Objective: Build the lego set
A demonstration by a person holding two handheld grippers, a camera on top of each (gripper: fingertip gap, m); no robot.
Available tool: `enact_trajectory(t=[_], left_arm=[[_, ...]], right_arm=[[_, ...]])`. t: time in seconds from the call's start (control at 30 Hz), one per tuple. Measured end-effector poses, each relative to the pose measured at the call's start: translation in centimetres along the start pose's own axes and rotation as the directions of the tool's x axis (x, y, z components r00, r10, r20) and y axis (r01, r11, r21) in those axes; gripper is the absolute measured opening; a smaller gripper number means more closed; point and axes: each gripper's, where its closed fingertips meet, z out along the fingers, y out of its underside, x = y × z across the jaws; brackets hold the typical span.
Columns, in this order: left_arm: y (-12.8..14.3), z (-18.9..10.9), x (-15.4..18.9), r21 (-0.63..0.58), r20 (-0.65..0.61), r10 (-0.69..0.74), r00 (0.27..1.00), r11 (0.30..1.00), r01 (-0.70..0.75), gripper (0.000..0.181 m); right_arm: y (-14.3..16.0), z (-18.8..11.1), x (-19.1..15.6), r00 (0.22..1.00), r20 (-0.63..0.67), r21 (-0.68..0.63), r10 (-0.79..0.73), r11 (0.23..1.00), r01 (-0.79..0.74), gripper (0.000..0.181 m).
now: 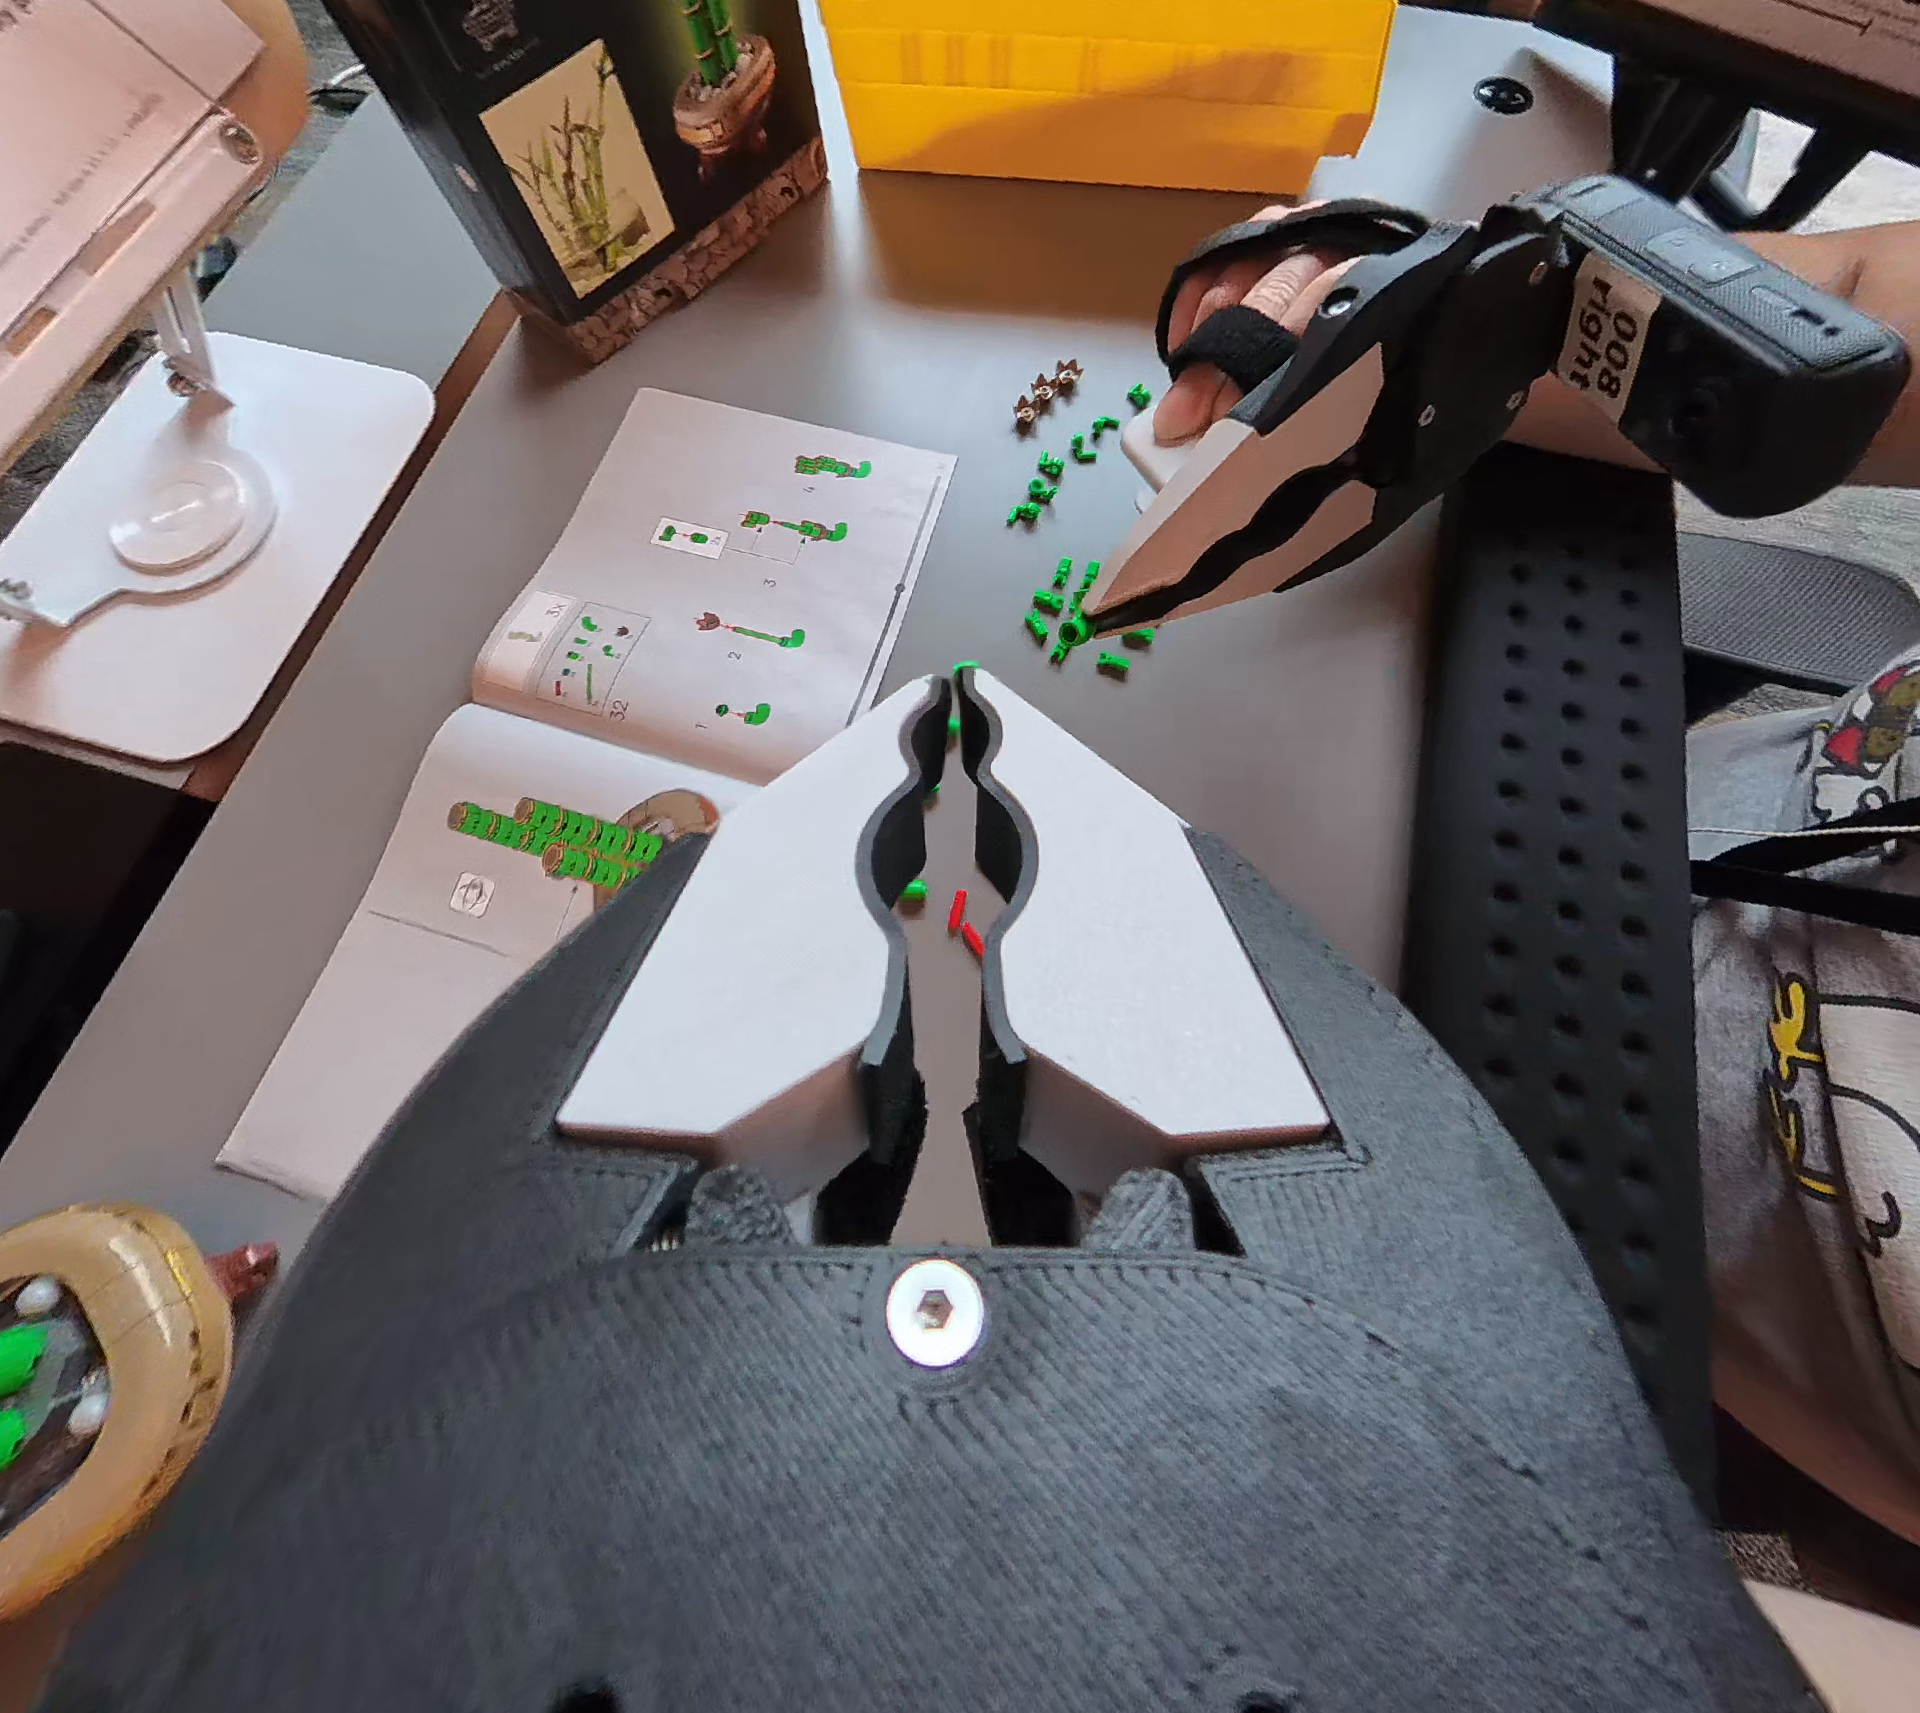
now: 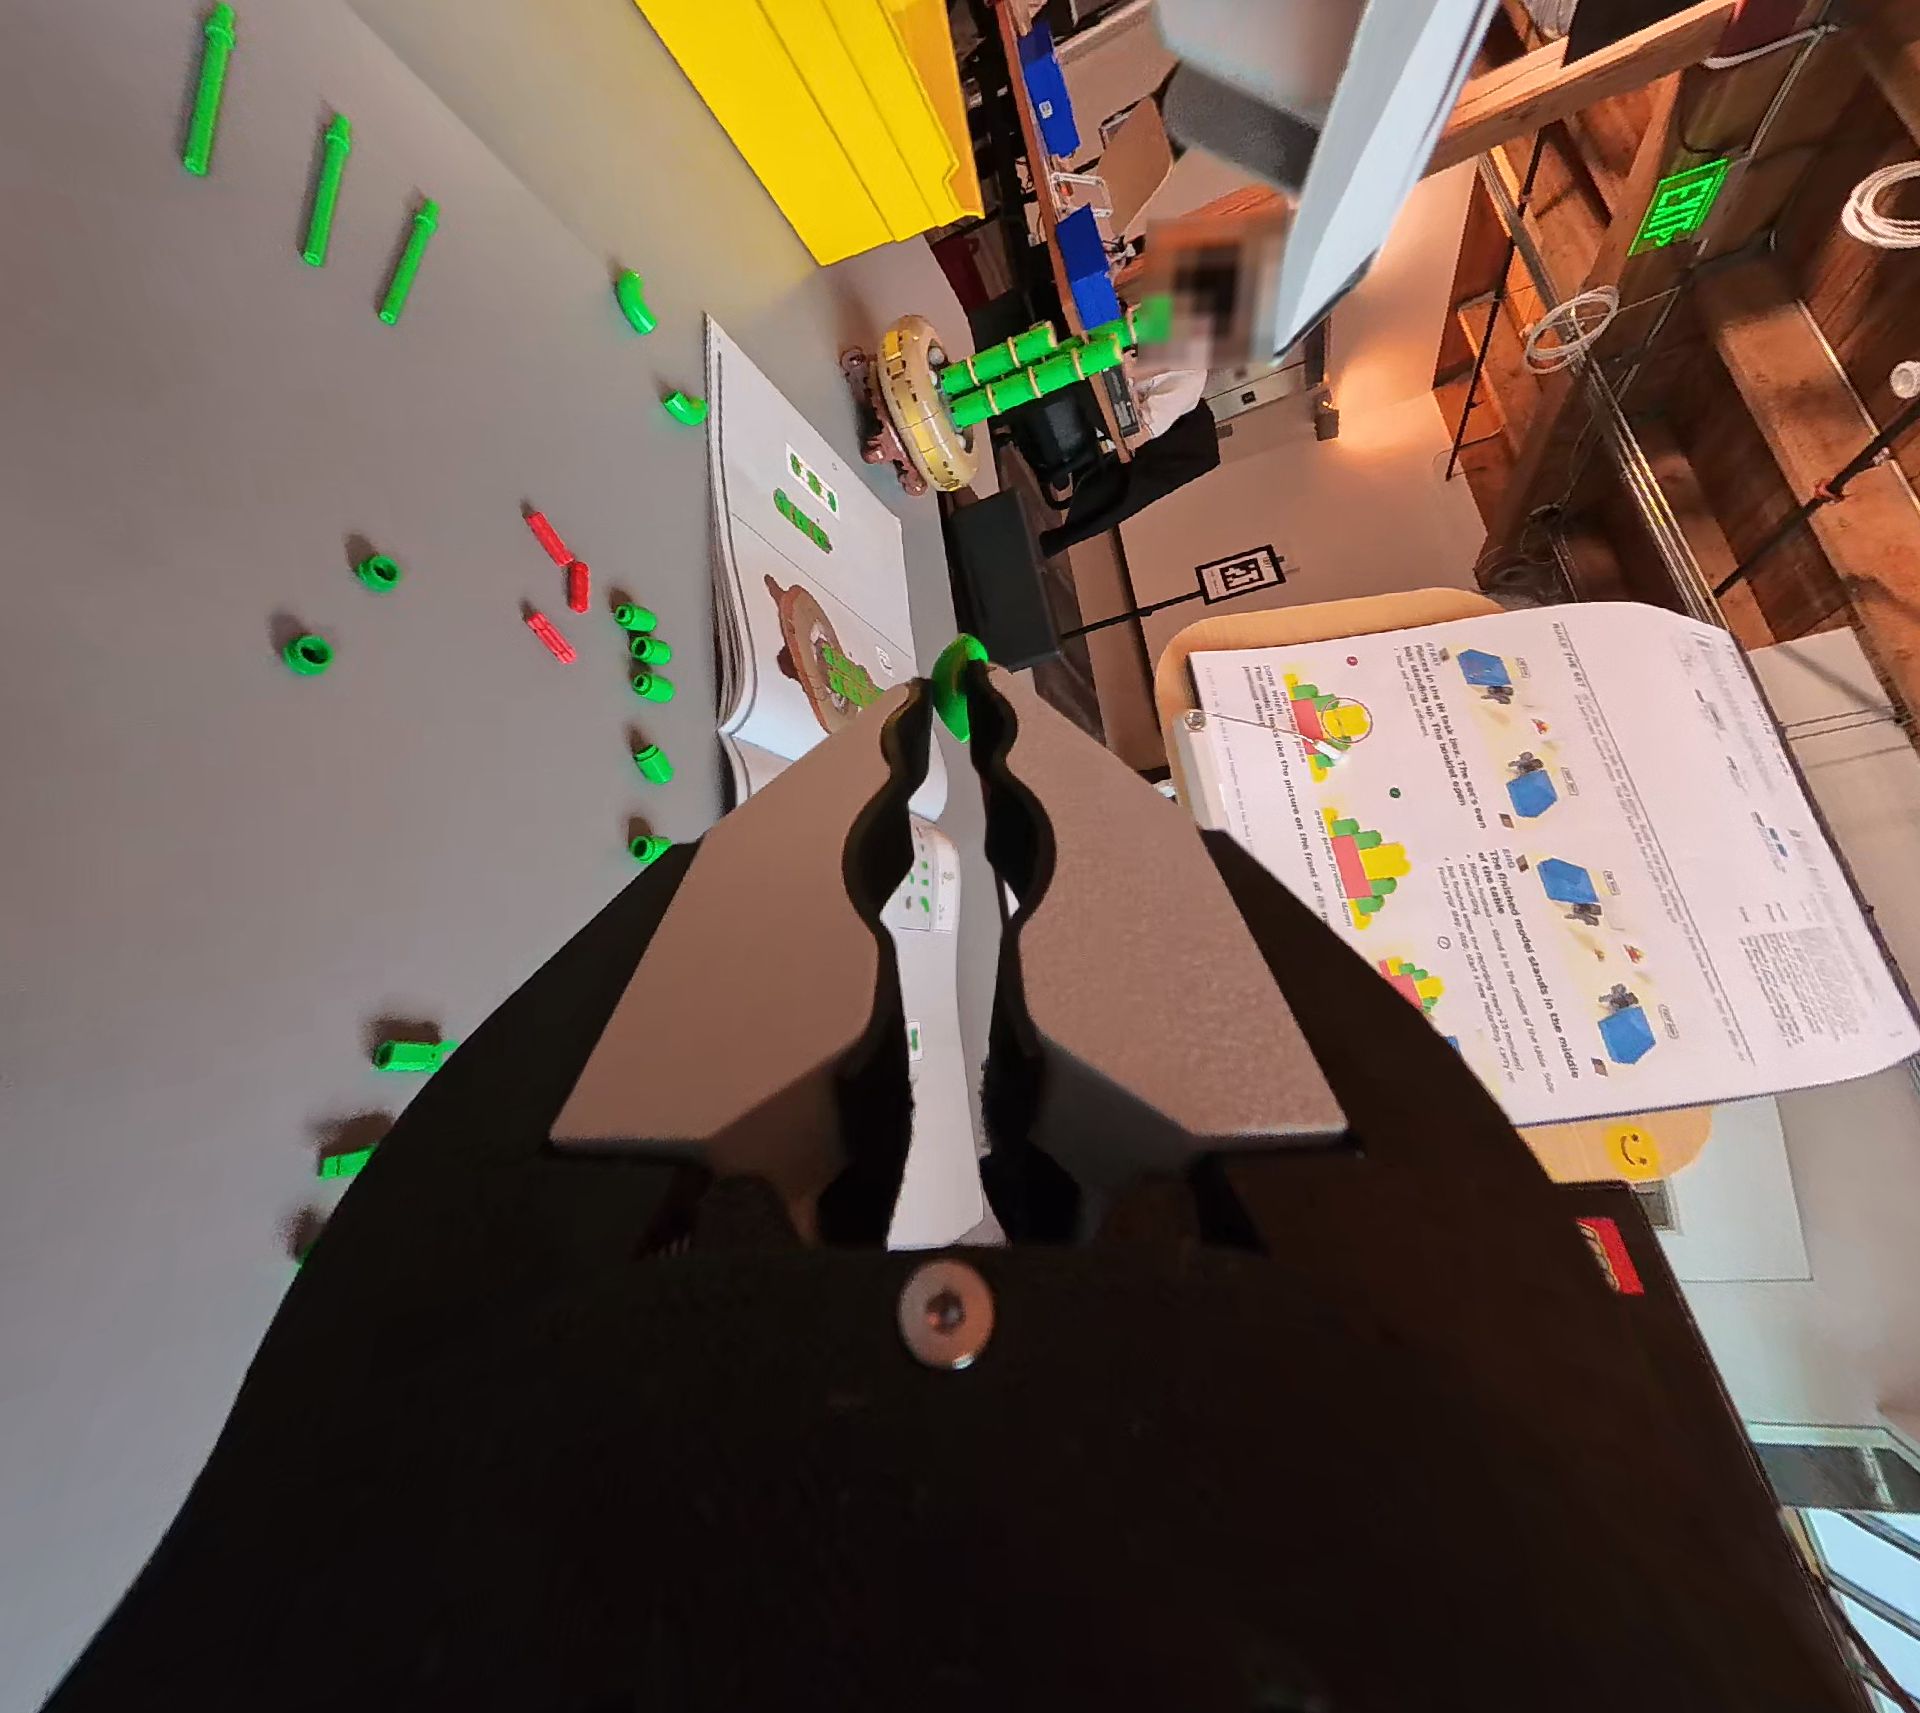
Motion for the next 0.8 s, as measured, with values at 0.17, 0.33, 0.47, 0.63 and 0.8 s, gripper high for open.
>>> enact_trajectory(t=[0.17, 0.33, 0.47, 0.63, 0.8], left_arm=[[2.4, -4.3, -0.8, -0.079, 0.172, -0.015, 0.985, 0.996, 0.029, 0.013], [10.7, -7.7, 1.7, -0.209, 0.255, -0.175, 0.951, 0.95, 0.231, 0.019], [18.7, -8.3, 5.7, -0.214, 0.277, -0.333, 0.901, 0.893, 0.396, 0.01], [22.6, -7.6, 8.7, -0.154, 0.235, -0.388, 0.891, 0.891, 0.428, 0.016], [19.8, -6.6, 6.6, 0.071, 0.256, -0.361, 0.897, 0.932, 0.355, 0.006]], right_arm=[[0.1, 0.1, -0.3, 1.0, 0.011, -0.01, -0.004, 1.0, 0.004, 0.005], [-0.1, 0.0, -0.2, 1.0, 0.016, 0.003, 0.007, 1.0, -0.007, 0.005], [-0.2, 0.2, -0.5, 1.0, 0.028, 0.009, 0.008, 1.0, -0.009, 0.005], [-0.1, 0.4, -0.8, 0.999, 0.032, -0.002, -0.005, 1.0, 0.005, 0.005], [0.4, 0.3, 0.4, 1.0, 0.001, -0.042, -0.006, 0.999, 0.006, 0.005]])
